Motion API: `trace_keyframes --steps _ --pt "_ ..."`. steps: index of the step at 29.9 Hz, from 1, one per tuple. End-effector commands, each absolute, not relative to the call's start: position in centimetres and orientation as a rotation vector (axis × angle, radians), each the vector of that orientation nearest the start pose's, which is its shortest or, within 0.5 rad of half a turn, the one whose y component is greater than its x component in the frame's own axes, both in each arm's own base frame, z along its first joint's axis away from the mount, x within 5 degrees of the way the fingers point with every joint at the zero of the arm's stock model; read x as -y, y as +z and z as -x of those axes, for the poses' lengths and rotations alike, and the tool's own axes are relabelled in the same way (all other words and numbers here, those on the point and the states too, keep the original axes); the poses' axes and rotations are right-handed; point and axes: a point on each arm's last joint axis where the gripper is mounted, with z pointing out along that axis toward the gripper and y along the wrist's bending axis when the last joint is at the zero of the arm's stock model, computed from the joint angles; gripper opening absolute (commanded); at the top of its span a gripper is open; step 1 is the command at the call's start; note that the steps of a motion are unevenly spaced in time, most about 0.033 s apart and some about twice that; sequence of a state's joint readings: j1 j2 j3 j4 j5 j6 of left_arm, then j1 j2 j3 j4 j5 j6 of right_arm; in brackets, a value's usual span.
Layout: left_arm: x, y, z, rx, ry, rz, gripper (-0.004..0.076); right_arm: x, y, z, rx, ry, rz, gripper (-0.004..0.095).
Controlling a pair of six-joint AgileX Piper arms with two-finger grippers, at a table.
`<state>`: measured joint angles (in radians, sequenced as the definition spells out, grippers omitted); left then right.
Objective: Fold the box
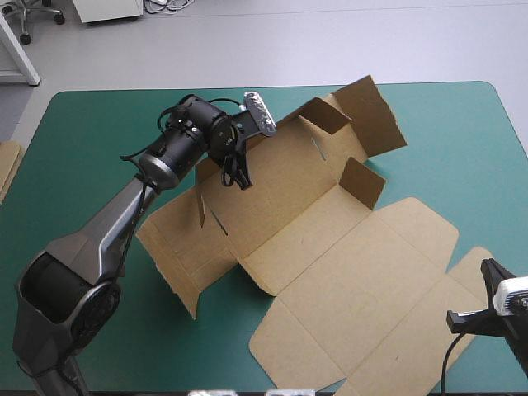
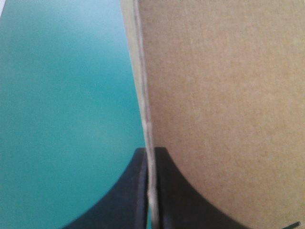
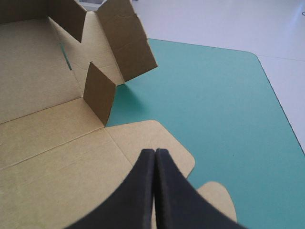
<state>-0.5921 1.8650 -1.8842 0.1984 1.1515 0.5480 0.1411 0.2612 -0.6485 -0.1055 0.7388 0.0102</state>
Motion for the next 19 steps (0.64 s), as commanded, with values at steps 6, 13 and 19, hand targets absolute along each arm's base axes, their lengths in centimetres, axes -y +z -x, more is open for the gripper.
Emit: trace_keyframes --steps 6,13,19 --pt "23.6 41.2 -31.8 -1.765 0.398 -1.515 -0.0010 0.1 36.3 -3.8 -1.745 -0.014 0.148 -0.0012" --pt "23.1 44.5 -29.7 -1.589 0.432 -1.494 -0.0010 0.1 37.2 -3.4 -1.714 -0.008 0.139 -0.0012" --pt "22.4 45.0 -27.3 -1.490 0.448 -1.500 -0.0010 0.0 39.4 -3.6 -1.737 0.020 0.118 -0.0008"
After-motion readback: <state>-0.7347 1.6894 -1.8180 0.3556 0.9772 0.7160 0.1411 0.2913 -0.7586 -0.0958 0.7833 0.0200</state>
